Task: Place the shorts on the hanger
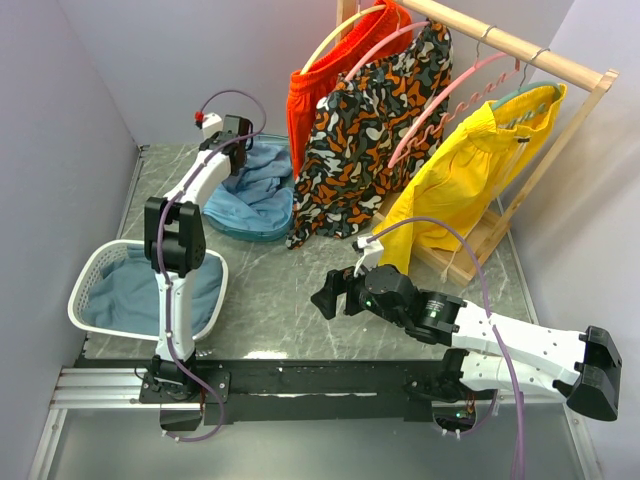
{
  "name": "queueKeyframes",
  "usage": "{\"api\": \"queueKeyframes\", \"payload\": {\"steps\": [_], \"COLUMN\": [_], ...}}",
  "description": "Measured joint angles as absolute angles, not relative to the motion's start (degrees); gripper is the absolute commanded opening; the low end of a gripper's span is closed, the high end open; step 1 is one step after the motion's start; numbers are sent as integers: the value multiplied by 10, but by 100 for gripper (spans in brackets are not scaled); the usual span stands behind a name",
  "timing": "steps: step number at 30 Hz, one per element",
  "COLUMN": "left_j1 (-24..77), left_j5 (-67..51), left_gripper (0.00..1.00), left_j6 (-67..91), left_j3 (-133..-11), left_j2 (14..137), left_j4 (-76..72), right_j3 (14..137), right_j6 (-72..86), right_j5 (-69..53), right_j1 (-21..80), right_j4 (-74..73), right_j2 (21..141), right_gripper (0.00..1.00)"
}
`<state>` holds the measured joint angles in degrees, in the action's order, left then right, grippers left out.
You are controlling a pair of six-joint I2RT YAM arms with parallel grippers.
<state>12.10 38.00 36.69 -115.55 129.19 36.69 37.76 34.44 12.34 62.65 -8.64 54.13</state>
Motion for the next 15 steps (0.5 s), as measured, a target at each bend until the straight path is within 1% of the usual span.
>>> {"api": "queueKeyframes", "payload": {"steps": [1,11,15], "left_j1": [121,121,121], "left_j5": [381,380,374], "left_gripper": [1,1,1], "left_j6": [365,352,343], "left_j3": [-1157,-1160,-1164], "left_j2": [1292,1290,1272], "left_j4": [367,367,376], "right_j3": [378,379,381], "right_j6": [344,344,339], "right_j5": [123,126,134], "right_j1": [627,627,627], "right_j4": [-86,-89,-102], "right_j2": [541,541,537], "right_gripper": [99,99,99]}}
